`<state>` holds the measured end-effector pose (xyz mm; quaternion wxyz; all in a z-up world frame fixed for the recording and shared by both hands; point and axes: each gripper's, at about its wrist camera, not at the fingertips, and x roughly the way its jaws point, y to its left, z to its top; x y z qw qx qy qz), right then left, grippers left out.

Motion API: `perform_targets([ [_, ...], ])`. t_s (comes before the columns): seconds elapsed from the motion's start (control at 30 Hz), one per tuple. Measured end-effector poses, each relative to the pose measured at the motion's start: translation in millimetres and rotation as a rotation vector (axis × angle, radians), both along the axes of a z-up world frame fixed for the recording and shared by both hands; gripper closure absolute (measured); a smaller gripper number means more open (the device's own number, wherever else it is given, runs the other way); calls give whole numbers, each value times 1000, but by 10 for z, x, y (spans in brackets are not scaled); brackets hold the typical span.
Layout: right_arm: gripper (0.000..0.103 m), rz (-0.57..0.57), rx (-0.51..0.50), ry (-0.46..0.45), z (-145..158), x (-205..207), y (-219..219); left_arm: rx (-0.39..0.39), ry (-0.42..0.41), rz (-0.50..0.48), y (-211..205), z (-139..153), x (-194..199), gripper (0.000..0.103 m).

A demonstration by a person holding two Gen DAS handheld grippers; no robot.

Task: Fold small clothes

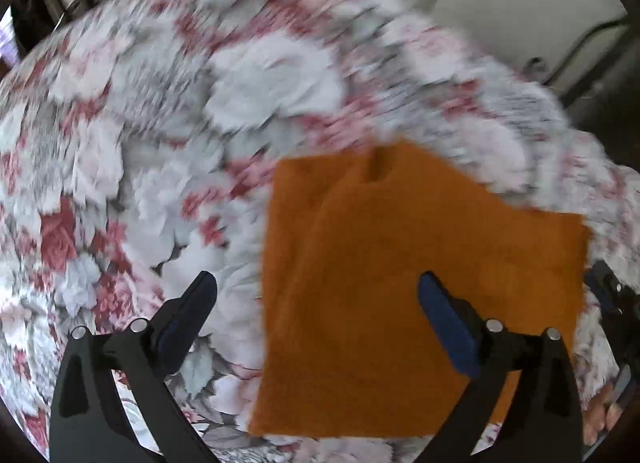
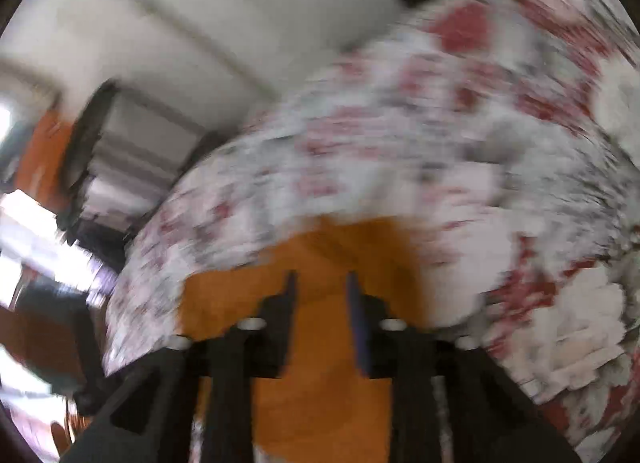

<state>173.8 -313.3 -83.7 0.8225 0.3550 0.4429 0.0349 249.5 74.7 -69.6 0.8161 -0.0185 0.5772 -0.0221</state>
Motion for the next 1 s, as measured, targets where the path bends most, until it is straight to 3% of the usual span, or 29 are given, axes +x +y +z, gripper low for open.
perform_targets([
  [0.1,65,136,-49,10,54,9,393,22,18,-109,-253,-44,-107,5],
  [0.2,64,214,-86,157,-329,31,595,243,65,-192,-498,-381,-249,4],
  [0.23,70,211,-76,200,-524,10,582,308,59,-215,-538,-490,-293,4],
  [0.27,87,192,-73,206,-580,-24,546,361,38,-231,-563,-567,-351,4],
  [0.3,92,165,-73,222,-579,-45,501,377,31,-230,-574,-566,-372,4],
  [0.33,92,143,-51,230,-503,-40,472,387,26,-225,-579,-530,-385,4],
  [0.4,70,131,-67,179,-261,-70,493,343,10,-222,-572,-367,-448,5],
  [0.43,54,137,-89,157,-194,-110,515,281,-4,-231,-560,-273,-478,5],
  [0.47,52,167,-126,144,-95,-144,595,254,-5,-234,-548,-236,-496,5],
  [0.53,50,225,-167,155,-46,-231,733,252,10,-246,-535,-245,-559,5],
  [0.57,48,243,-190,174,-76,-293,786,287,24,-259,-548,-326,-591,5],
  [0.63,44,286,-246,260,-318,-309,922,354,55,-276,-532,-549,-635,4],
  [0.7,44,304,-240,305,-547,-314,932,335,65,-265,-447,-636,-657,4],
  [0.8,47,242,-187,261,-417,-299,884,326,27,-268,-397,-505,-683,4],
  [0.87,46,220,-228,172,-196,-240,884,359,-63,-247,-279,-377,-708,4],
  [1.0,42,195,-285,117,-76,-35,962,328,-67,-184,-189,-356,-618,4],
])
